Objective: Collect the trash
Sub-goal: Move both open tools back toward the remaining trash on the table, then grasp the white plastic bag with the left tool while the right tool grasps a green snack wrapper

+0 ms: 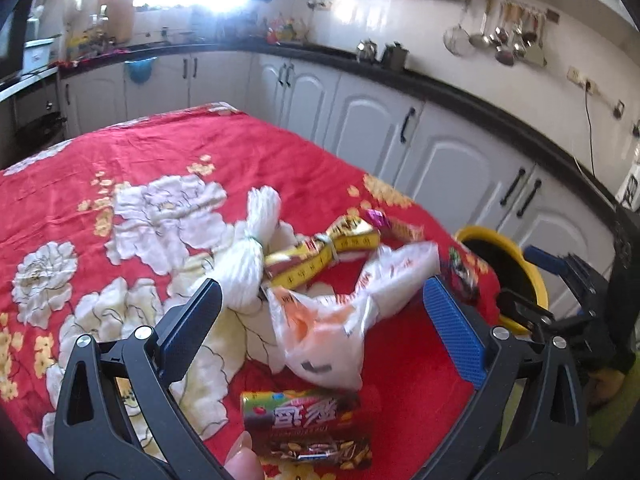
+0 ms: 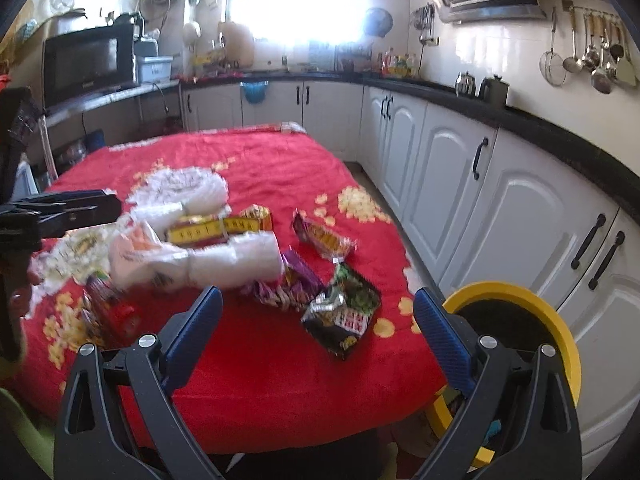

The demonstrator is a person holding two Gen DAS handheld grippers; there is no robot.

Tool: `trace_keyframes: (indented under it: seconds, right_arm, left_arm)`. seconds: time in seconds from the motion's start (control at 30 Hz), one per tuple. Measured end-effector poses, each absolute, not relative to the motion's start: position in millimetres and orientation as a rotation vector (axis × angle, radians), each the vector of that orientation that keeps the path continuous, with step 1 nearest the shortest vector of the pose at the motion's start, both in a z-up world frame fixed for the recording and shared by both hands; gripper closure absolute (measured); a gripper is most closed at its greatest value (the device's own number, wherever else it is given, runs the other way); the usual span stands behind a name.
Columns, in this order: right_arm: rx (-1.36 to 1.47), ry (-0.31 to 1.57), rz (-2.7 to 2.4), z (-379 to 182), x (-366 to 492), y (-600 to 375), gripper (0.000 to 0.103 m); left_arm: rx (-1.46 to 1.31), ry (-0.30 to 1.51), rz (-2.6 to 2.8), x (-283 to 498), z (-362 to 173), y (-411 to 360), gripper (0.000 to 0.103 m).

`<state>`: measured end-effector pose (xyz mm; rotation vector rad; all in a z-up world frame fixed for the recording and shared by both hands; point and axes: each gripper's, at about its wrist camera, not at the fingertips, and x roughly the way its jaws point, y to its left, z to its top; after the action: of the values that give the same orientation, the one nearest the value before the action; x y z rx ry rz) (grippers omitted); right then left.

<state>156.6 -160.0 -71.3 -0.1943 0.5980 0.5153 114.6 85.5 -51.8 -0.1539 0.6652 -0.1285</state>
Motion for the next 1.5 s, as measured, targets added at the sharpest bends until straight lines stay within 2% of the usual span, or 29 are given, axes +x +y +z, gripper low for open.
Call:
trace_keyframes:
  seconds: [0.2, 0.3, 0.47, 0.7, 0.77, 0.9, 0.97, 1.1, 1.2, 1.23, 1.5]
  right_arm:
    - [-0.204, 0.644, 0.512, -90.4, 166.9, -157.7, 0.010]
    - [-0.203, 0.661, 0.509, -98.4, 172.8, -158.0, 0.010]
    - [-0.195, 0.689, 0.502, -107.3, 182.0, -159.3, 0.027]
    - [-0.206, 0.695, 0.508, -111.0, 189.7, -156.8, 0.039]
    - [-0.208, 0.708, 0.514, -113.0, 192.0, -154.8, 0.051]
    - [-0.216, 0.722, 0.523, -115.0, 193.2, -153.8, 0.067]
    - [-0.214, 0.726, 0.529, -115.5, 193.2, -155.3, 0.080]
    - [-0.201, 0.723, 0.536, -115.4, 191.4, -159.8, 0.084]
    - [-0.181, 0.723, 0.542, -113.1, 191.4, -163.2, 0.086]
    - [-0.179, 0.721, 0.542, -112.4, 191.1, -164.2, 0.087]
    - [-0.136, 0.711, 0.543, -103.5, 188.6, -175.3, 0.091]
  left_arm:
    - [-0.111, 0.725, -0.162, 120.6, -66.6, 70.4, 0.011]
    - [-0.093, 0.749, -0.152, 124.9, -73.2, 66.4, 0.015]
    - [-0.090, 0.790, -0.135, 131.8, -82.9, 66.9, 0.020]
    - [-0.102, 0.848, -0.119, 137.0, -95.1, 72.0, 0.027]
    - [-0.104, 0.855, -0.120, 137.5, -96.8, 71.9, 0.031]
    - [-0.108, 0.873, -0.125, 138.6, -100.0, 71.3, 0.038]
    - [-0.110, 0.881, -0.129, 139.3, -101.5, 71.1, 0.043]
    - [-0.112, 0.890, -0.140, 139.8, -102.8, 70.3, 0.056]
    - [-0.117, 0.888, -0.155, 138.6, -101.9, 70.1, 0.062]
    - [-0.117, 0.887, -0.159, 138.3, -101.7, 69.8, 0.067]
    - [-0.111, 0.860, -0.181, 133.3, -93.8, 67.5, 0.071]
